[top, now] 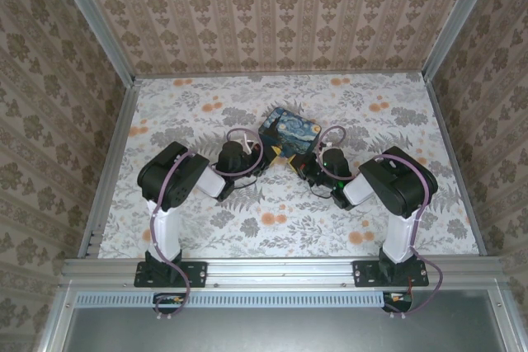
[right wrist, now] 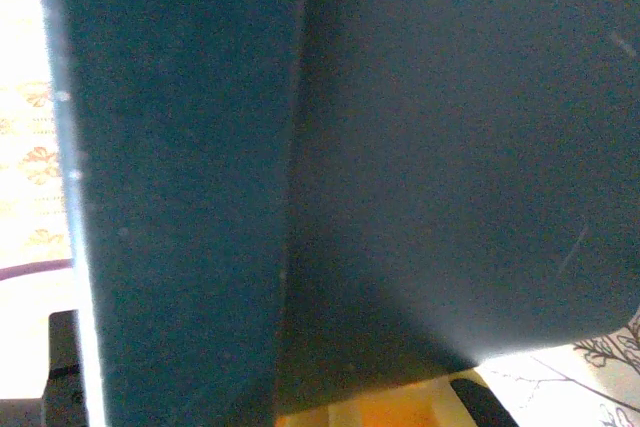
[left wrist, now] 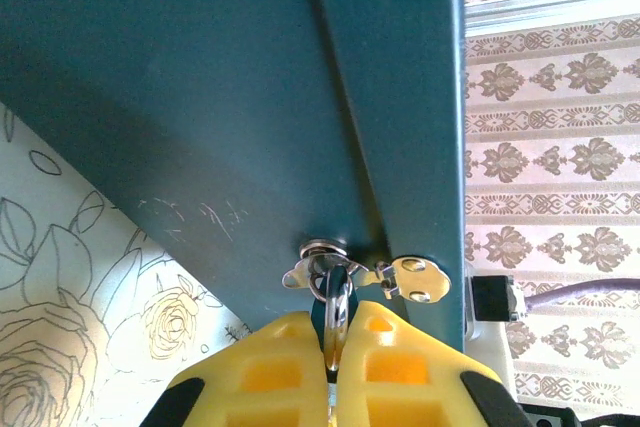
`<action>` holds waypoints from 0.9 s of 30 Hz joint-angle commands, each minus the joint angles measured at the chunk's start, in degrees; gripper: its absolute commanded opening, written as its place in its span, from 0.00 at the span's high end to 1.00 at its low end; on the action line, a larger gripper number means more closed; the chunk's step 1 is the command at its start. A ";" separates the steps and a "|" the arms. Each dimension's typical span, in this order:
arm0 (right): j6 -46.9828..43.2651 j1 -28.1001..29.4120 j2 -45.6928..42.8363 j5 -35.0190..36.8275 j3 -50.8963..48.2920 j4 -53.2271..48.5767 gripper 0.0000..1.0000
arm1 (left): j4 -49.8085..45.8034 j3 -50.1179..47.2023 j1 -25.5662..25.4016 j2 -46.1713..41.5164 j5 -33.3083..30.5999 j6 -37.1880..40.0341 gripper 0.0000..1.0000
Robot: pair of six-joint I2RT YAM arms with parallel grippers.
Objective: Unlock a padlock with a key
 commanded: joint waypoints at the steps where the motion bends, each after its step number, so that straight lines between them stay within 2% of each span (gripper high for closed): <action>1: -0.18 -0.06 0.74 1.67 1.70 0.02 1.00 | 3.39 -0.40 -0.76 0.48 0.51 -0.30 1.00; 27: -1.12 0.02 -1.72 1.39 2.40 -0.21 1.00 | 4.19 -0.28 -1.37 2.43 0.20 -0.38 1.00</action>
